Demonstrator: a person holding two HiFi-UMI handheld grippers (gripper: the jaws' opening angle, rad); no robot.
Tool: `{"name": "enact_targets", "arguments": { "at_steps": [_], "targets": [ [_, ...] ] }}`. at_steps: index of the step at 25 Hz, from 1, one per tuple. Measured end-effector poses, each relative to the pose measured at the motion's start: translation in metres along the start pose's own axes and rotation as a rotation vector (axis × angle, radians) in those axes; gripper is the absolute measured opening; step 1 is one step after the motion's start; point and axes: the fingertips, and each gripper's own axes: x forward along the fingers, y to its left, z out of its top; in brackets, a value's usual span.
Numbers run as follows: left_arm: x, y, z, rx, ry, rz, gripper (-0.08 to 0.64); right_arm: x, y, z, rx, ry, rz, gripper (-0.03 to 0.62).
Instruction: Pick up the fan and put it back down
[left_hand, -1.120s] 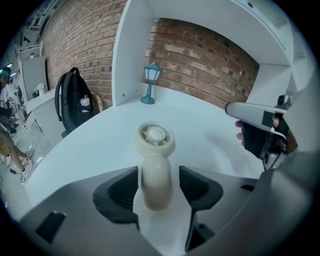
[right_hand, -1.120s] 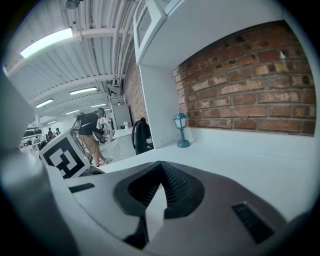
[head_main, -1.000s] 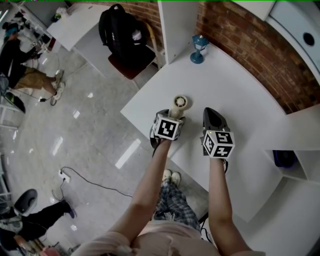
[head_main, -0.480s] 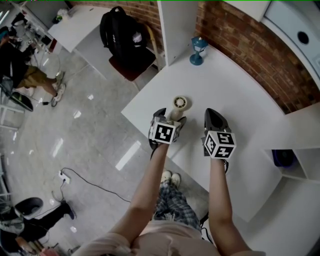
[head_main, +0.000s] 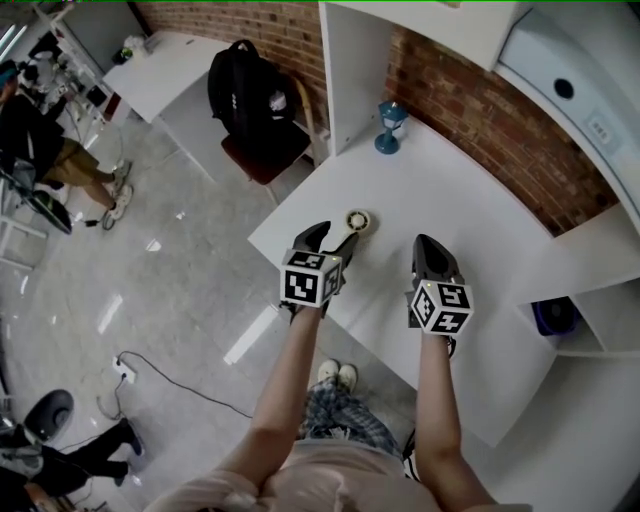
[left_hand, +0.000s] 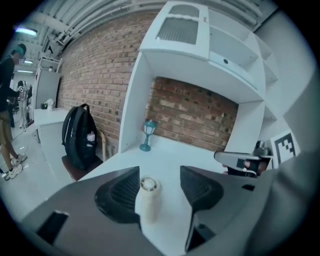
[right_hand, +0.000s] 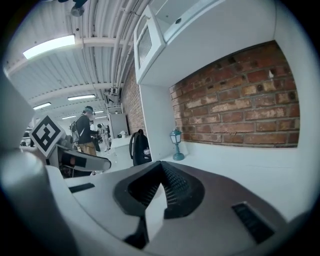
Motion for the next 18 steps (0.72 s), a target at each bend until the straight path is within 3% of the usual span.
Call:
{"name": "enact_targets", "arguments": {
  "at_steps": [4, 9, 18],
  "targets": [
    [-0.040, -0.008, 0.035, 0.004, -0.133, 0.002, 0.193, -0.027, 0.003, 0.019, -0.013, -0.040, -0.019, 0.015],
    [-0.095, -0.032, 0.062, 0.063, -0.251, -0.031, 0.098, -0.075, 0.018, 0.046, -0.040, -0.107, -0.048, 0.015],
    [-0.158, -0.054, 0.074, 0.143, -0.380, -0.041, 0.035, -0.151, 0.023, 0.073, -0.030, -0.238, -0.110, 0.015]
  ]
}}
